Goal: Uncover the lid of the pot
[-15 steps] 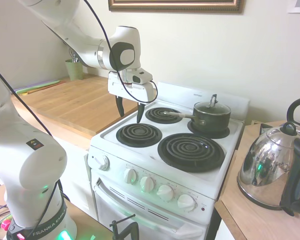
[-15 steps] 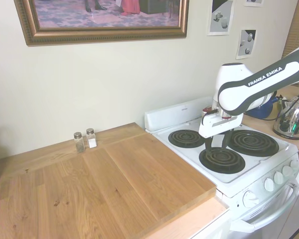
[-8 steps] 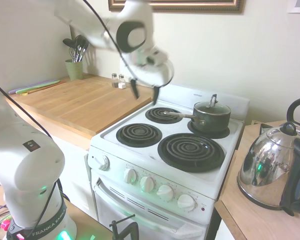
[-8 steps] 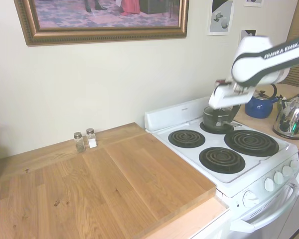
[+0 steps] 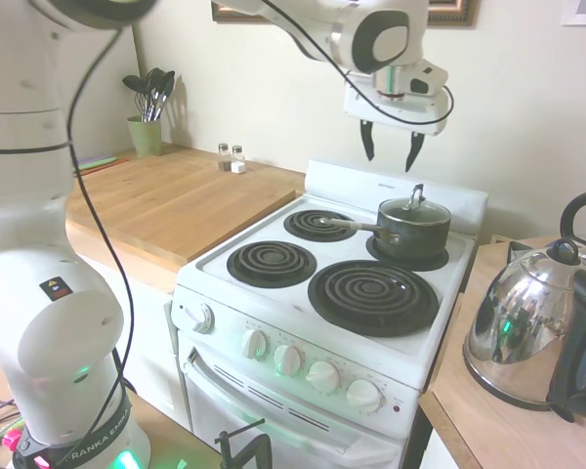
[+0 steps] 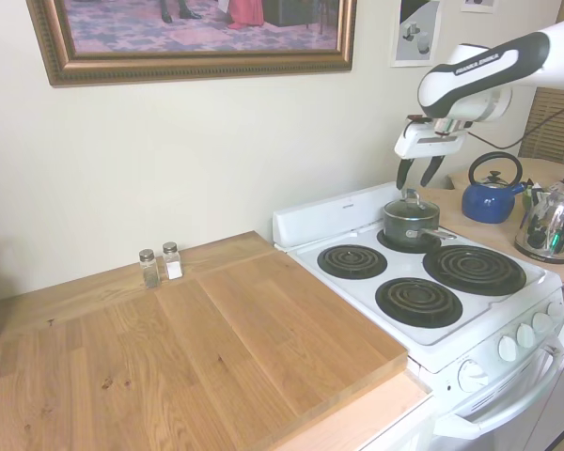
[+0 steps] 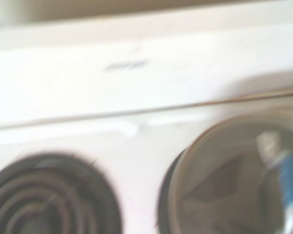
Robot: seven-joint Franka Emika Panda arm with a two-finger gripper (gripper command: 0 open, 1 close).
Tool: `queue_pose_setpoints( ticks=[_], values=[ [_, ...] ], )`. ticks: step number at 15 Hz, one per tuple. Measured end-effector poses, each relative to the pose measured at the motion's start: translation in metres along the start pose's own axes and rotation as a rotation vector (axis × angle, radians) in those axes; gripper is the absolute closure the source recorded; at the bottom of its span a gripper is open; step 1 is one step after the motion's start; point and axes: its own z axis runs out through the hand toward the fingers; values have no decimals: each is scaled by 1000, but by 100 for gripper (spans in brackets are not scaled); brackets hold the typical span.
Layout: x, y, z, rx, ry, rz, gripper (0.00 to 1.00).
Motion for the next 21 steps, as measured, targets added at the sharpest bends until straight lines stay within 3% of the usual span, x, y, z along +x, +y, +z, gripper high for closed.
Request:
queue_pose_setpoints(
  ticks=[2,6,7,13,21],
  values=[
    [10,-5,14,-76,-50,53,0],
    [26,-1,28,-149,-94,109,0],
    [33,4,29,-161,-92,125,100],
    [59,5,47,-224,-140,146,100],
    [64,-11,57,-207,-141,87,100]
  ],
)
